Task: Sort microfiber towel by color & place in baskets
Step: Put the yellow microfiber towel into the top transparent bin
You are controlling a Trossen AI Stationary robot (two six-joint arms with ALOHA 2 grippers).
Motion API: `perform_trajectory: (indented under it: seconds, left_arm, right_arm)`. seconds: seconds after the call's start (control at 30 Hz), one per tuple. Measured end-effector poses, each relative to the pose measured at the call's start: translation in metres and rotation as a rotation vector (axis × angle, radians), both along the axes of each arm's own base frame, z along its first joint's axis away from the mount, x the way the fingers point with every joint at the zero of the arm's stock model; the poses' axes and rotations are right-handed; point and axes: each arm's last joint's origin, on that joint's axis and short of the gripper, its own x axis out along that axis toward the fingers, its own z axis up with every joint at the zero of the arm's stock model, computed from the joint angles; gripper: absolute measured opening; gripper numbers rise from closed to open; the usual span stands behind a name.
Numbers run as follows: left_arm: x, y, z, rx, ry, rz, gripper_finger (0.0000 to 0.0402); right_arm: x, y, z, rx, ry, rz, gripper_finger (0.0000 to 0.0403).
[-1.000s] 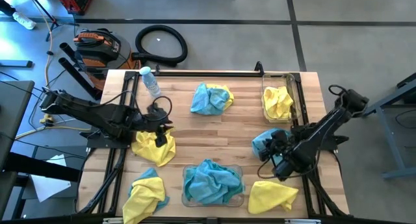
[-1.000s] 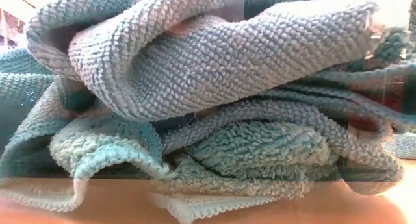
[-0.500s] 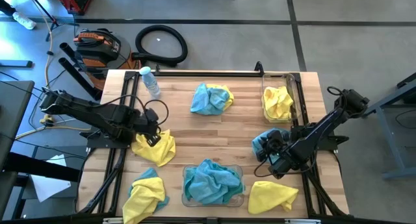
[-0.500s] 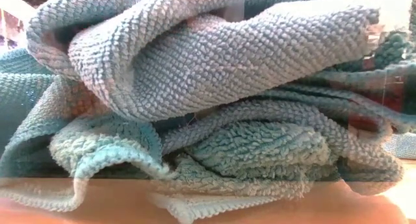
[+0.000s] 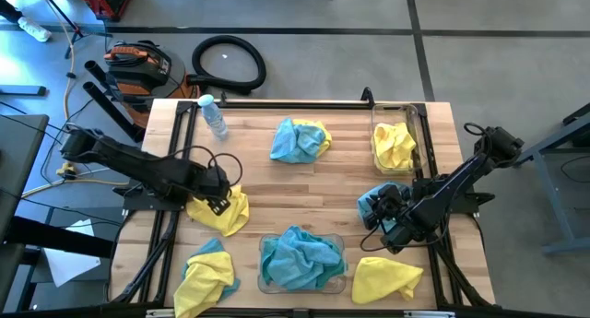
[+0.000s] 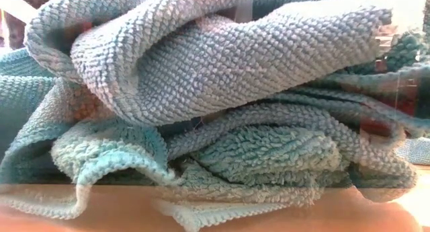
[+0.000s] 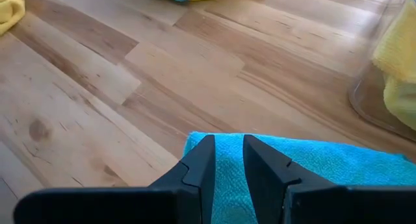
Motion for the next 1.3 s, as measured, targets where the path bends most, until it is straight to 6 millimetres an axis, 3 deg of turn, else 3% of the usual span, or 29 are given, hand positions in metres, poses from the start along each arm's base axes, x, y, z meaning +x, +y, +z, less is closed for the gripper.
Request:
perform_trajectory:
  seconds: [0.27, 0.37, 0.47, 0.7, 0.87, 1.03, 1.17, 1.3]
  left_arm:
    - [0.005, -0.001, -0.034, 0.013, 0.066, -0.032, 0.0183]
    - [0.011, -0.002, -0.035, 0.027, 0.078, -0.068, 0.0124]
    - [0.020, -0.002, -0.026, 0.079, 0.059, -0.125, 0.0032]
    - [0.050, 0.002, 0.039, 0.210, -0.113, -0.246, 0.0006]
    - [0.069, 0.008, 0.100, 0.344, -0.255, -0.316, 0.0004]
    - [0.079, 0.011, 0.152, 0.442, -0.394, -0.386, 0.0002]
    - [0.082, 0.014, 0.175, 0.497, -0.458, -0.428, 0.0001]
    - [0.084, 0.018, 0.182, 0.536, -0.481, -0.456, 0.0001]
  right_arm:
    - [-0.001, 0.000, 0.000, 0.012, 0.020, 0.001, 0.0073]
    - [-0.001, -0.001, 0.000, -0.012, 0.009, 0.006, 0.0073]
    - [0.001, -0.002, 0.002, -0.097, -0.040, 0.015, 0.0073]
    - [0.019, -0.008, 0.022, -0.285, -0.143, -0.004, 0.0073]
    - [0.046, -0.012, 0.059, -0.371, -0.077, 0.035, 0.0089]
    - [0.074, -0.023, 0.102, -0.449, 0.015, 0.126, 0.0131]
    - [0.096, -0.036, 0.134, -0.479, 0.039, 0.222, 0.0171]
    - [0.119, -0.049, 0.158, -0.491, -0.029, 0.405, 0.0205]
